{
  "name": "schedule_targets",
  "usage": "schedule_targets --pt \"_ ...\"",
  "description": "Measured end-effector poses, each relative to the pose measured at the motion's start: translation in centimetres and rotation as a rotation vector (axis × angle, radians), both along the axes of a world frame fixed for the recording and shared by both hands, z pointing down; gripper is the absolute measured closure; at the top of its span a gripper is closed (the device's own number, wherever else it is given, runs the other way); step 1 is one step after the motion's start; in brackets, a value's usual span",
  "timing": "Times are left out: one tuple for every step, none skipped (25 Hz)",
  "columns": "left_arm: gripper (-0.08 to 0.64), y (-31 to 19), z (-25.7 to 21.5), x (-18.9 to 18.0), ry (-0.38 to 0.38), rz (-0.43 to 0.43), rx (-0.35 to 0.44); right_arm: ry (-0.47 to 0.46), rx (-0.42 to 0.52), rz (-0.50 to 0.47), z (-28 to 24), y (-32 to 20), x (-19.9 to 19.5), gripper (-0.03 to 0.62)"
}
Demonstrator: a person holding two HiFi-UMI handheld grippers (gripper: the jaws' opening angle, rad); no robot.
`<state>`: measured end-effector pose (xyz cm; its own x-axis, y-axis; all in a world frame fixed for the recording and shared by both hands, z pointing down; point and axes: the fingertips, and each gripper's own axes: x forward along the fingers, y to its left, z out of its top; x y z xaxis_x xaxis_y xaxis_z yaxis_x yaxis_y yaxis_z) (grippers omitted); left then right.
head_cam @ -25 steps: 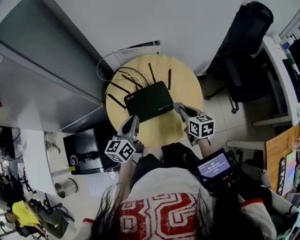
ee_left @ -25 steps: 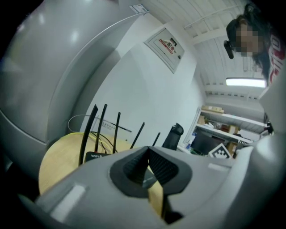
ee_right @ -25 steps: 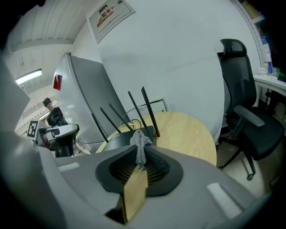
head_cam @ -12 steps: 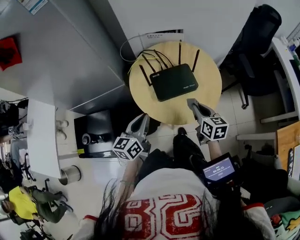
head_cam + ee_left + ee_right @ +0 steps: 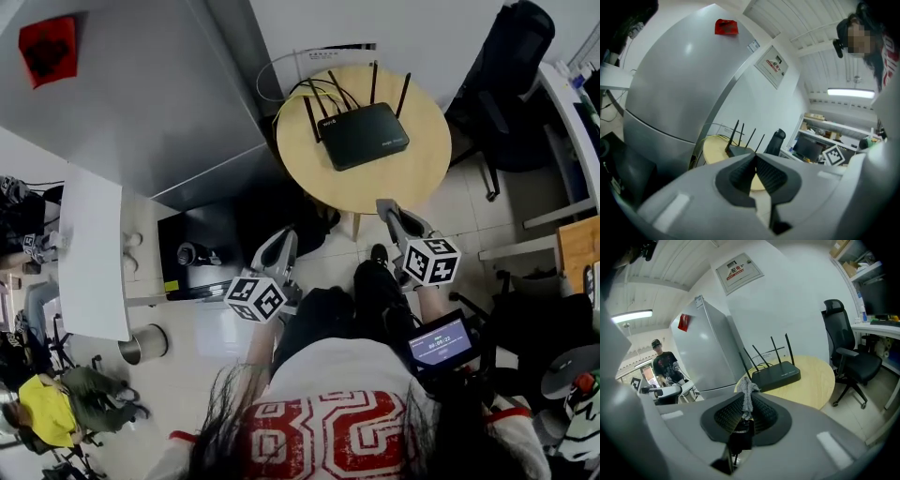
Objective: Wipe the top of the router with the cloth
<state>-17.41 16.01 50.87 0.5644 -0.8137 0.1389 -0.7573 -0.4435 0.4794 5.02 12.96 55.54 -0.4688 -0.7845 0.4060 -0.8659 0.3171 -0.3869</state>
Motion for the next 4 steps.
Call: schedule_targets --pt "0.565 0.6 0.0 0.2 0.001 0.011 0.002 -0.002 -0.001 -0.004 0.0 0.8 -0.3 0.551" --pt "0.565 1.2 0.0 0.5 0.003 0.024 0.004 -0.004 -0.001 -0.007 0.0 1.5 -0.6 0.551" --pt "0.565 1.9 0.0 0.7 0.004 0.039 0.006 -0.006 0.000 -0.008 0.1 2.2 -0.8 0.551" --pt "0.565 2.5 0.0 1.0 0.006 0.055 0.008 -0.008 0.000 -0.008 0.1 3.0 -1.0 0.551"
